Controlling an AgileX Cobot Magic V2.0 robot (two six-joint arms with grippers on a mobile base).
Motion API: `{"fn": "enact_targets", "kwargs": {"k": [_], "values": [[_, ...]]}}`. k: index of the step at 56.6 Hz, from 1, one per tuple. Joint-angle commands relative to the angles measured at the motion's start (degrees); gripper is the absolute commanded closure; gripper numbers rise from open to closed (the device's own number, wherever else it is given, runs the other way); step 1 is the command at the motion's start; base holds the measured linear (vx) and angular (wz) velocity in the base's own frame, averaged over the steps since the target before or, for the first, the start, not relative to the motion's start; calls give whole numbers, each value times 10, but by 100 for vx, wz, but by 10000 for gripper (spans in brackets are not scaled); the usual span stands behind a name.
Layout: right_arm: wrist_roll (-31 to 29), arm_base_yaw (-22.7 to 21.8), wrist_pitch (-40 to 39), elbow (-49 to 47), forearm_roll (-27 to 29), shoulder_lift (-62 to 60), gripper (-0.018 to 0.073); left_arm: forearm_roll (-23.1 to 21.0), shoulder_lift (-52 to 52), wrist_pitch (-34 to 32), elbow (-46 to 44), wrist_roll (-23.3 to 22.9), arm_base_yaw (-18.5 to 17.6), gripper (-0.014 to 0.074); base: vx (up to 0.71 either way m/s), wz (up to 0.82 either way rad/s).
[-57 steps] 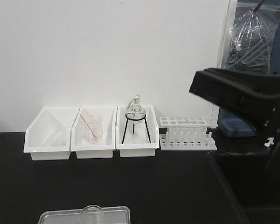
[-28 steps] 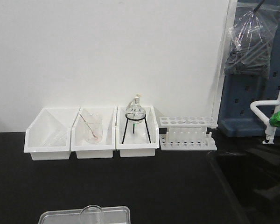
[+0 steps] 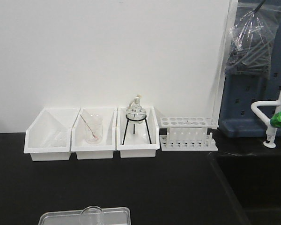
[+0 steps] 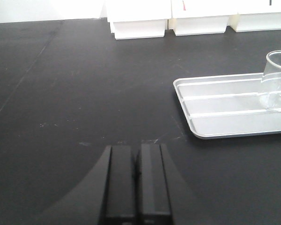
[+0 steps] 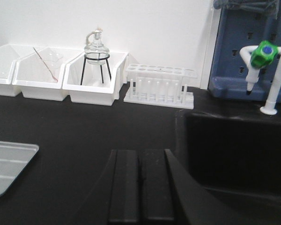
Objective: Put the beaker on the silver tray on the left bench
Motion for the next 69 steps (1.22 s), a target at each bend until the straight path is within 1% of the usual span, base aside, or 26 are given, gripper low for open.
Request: {"fn": "enact_targets", "kwargs": {"k": [1, 9, 11, 13, 17, 22, 25, 69], "values": [[-34, -21, -118, 58, 44, -39, 567, 0, -9, -46, 16, -1, -3, 595, 0, 0], [-68, -49, -177, 160, 125, -118, 567, 0, -9, -46, 16, -1, -3, 595, 0, 0], [-73, -58, -139, 156, 140, -138, 567, 0, -9, -46, 16, -1, -3, 595, 0, 0], [-83, -69, -121, 154, 149, -155, 567, 0, -9, -46, 16, -1, -3, 595, 0, 0], [-103, -94, -112, 156, 150, -170, 567, 0, -9, -46, 16, -1, -3, 595, 0, 0], [-102, -118, -106, 156, 148, -169, 567, 0, -9, -44, 16, -1, -3, 595, 0, 0], [-101, -123, -104, 156, 148, -169, 567, 0, -9, -44, 16, -1, -3, 595, 0, 0], [-99, -125, -101, 156, 146, -169, 567, 0, -9, -44, 16, -1, -3, 595, 0, 0]]}}
